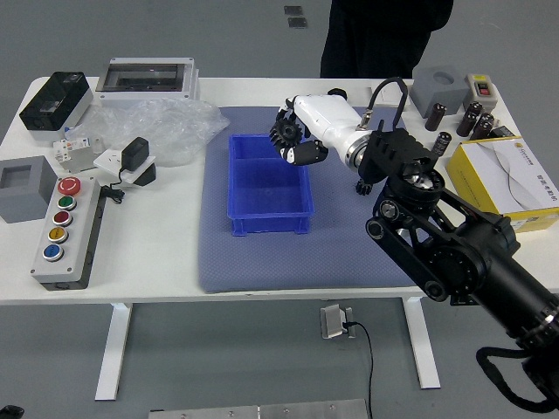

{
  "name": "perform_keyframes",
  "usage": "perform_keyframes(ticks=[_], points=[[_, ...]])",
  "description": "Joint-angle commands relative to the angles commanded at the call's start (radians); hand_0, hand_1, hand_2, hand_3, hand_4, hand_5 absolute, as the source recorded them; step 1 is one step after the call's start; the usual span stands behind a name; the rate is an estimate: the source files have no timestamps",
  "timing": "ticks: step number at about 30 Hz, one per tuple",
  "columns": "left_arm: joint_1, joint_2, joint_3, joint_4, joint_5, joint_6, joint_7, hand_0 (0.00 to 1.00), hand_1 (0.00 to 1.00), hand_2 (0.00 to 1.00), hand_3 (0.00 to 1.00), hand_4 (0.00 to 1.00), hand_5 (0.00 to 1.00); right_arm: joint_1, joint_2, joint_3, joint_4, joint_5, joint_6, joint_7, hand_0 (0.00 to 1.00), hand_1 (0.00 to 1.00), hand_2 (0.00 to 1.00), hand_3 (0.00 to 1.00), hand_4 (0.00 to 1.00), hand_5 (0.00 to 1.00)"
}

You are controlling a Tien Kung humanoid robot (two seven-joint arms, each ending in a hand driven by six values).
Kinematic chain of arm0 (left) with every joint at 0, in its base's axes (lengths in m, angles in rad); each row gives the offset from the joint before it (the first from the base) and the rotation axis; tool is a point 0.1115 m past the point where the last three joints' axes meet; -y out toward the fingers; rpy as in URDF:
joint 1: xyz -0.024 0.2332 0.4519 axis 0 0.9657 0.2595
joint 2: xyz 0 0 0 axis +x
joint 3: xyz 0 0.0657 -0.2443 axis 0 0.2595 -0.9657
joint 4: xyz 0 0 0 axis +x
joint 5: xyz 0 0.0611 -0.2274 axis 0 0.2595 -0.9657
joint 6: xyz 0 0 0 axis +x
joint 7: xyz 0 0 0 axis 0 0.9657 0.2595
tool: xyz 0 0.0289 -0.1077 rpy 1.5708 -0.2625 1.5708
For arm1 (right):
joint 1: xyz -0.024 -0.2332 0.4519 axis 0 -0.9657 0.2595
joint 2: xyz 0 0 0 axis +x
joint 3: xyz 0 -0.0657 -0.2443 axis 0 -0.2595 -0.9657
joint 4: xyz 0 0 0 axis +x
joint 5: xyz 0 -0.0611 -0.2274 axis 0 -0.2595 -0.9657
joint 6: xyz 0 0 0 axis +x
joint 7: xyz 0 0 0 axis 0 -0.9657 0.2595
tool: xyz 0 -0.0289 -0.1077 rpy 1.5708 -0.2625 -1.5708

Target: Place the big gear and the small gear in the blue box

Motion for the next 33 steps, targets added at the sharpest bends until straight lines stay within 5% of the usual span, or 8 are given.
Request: perform_keyframes(ticks=[3,4,9,10,21,22,27,33], points=[[-0.001,-0.001,0.001,0.0,-0.001,0.0,0.001,0.87,0.861,0.854,0.854,0.792,0.622,-0.001,0.011,0.001,-0.02,0.027,0.016,0.002,0.562,0.456,0.479,0.557,0.474,0.173],[-0.001,-0.002,0.001,0.0,-0.001,0.0,0.001,0.87,0.861,0.854,0.853,0.793,0.62,0.0,0.014,0.002,-0.026,0.033,0.022,0.003,0.619,0.531,0.609,0.717,0.761,0.395],[-0.004,-0.004,0.003,0.0,-0.002,-0.002,0.001,0.87,0.861,0.854,0.853,0.793,0.62,0.003,0.022,0.009,-0.049,0.055,0.058,0.003,0.619,0.531,0.609,0.717,0.761,0.395],[-0.004,-0.004,0.003,0.0,-0.002,-0.002,0.002,0.87,0.861,0.853,0.852,0.796,0.621,0.003,0.024,0.009,-0.054,0.059,0.064,0.004,0.69,0.63,0.753,0.936,0.905,0.531],[-0.005,-0.004,0.004,0.0,0.001,-0.003,0.002,0.87,0.861,0.852,0.852,0.798,0.619,0.004,0.025,0.009,-0.059,0.068,0.072,0.006,0.713,0.658,0.807,0.983,0.941,0.569],[-0.005,-0.003,0.004,0.0,0.001,-0.003,0.002,0.87,0.86,0.852,0.852,0.8,0.62,0.004,0.02,0.009,-0.054,0.067,0.072,0.005,0.698,0.64,0.787,0.906,0.921,0.55],[-0.006,-0.001,0.004,0.0,0.001,-0.003,0.002,0.87,0.86,0.852,0.852,0.8,0.62,-0.005,-0.042,0.012,-0.02,0.067,0.06,0.004,0.698,0.64,0.787,0.906,0.921,0.55],[-0.009,0.001,0.003,0.0,-0.001,-0.003,0.001,0.87,0.86,0.852,0.852,0.801,0.62,-0.024,-0.131,0.015,-0.032,0.065,0.049,0.008,0.652,0.582,0.697,0.786,0.839,0.451]])
